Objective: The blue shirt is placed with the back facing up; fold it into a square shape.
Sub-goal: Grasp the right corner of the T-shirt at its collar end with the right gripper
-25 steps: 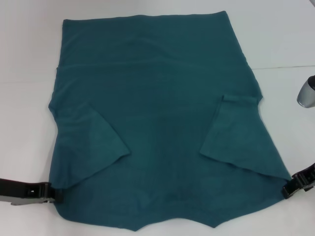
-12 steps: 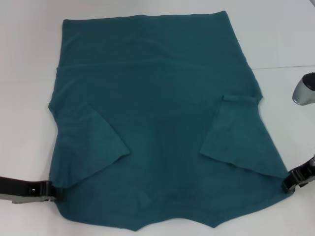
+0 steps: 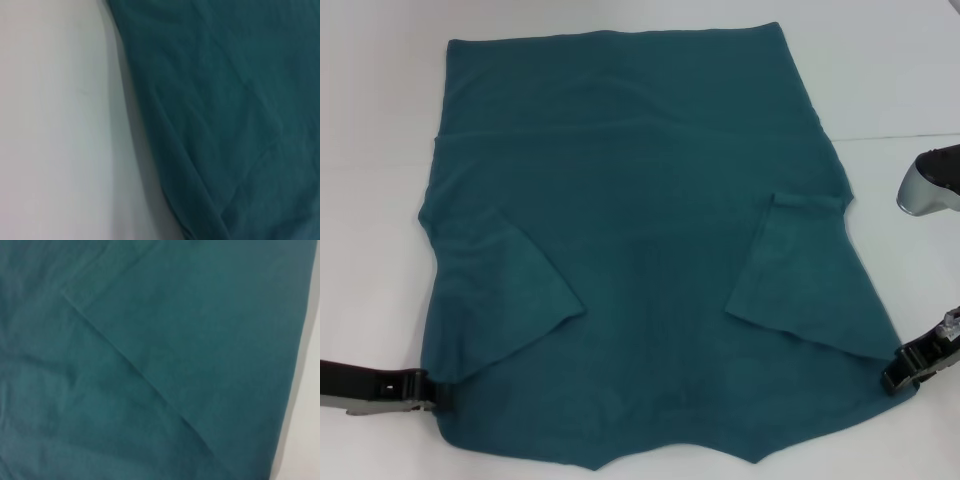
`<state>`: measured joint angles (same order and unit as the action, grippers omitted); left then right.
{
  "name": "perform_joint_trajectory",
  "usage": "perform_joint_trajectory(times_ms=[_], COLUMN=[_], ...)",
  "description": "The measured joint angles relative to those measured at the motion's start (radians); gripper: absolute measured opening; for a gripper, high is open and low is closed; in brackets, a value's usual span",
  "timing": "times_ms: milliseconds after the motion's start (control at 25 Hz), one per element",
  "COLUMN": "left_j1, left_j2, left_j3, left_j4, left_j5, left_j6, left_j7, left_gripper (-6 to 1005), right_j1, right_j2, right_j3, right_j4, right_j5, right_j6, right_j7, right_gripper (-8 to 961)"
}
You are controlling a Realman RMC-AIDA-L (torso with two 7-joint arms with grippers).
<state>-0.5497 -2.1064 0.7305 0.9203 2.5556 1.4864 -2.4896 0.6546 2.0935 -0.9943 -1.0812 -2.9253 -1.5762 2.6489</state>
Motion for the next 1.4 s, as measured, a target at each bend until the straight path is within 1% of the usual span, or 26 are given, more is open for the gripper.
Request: perform_joint_trajectory(times_ms=[120, 320, 480, 600, 840, 1240, 1400], left_j1=[0.000, -0.002, -0.002, -0.003, -0.004, -0.004, -0.004], left_j2=[0.000, 0.000, 0.000, 0.000, 0.000, 0.000, 0.001], left_j3=[-0.001, -0.002, -0.001, -0.001, 0.000, -0.002, 0.000], left_j4=[0.000, 0.000, 0.000, 0.000, 0.000, -0.001, -0.002], left_j5=[0.000, 0.000, 0.000, 0.000, 0.000, 0.000, 0.000], left_j6=[0.000, 0.000, 0.000, 0.000, 0.000, 0.000, 0.000], left_j7=[0.000, 0.000, 0.000, 0.000, 0.000, 0.002, 0.000], left_gripper=[17, 17, 17, 18, 18, 18, 17], right_j1=[0.001, -0.001, -0.003, -0.005, 0.001, 0.002, 0.003], right_j2=[0.000, -0.001, -0.005, -0.006, -0.006, -0.006, -0.007], right_j3=[-0.012, -0.070, -0.085, -0.085, -0.087, -0.085, -0.089], right_j4=[0.001, 0.015, 0.014, 0.006, 0.009, -0.006, -0.007], right_j5=[-0.001, -0.003, -0.004, -0.004, -0.005, -0.005, -0.005], right_j6=[0.001, 0.017, 0.021, 0.021, 0.019, 0.009, -0.001], right_j7=[0.002, 0.030, 0.045, 0.048, 0.045, 0.049, 0.050], right_gripper=[462, 448, 436, 170, 111, 230, 385])
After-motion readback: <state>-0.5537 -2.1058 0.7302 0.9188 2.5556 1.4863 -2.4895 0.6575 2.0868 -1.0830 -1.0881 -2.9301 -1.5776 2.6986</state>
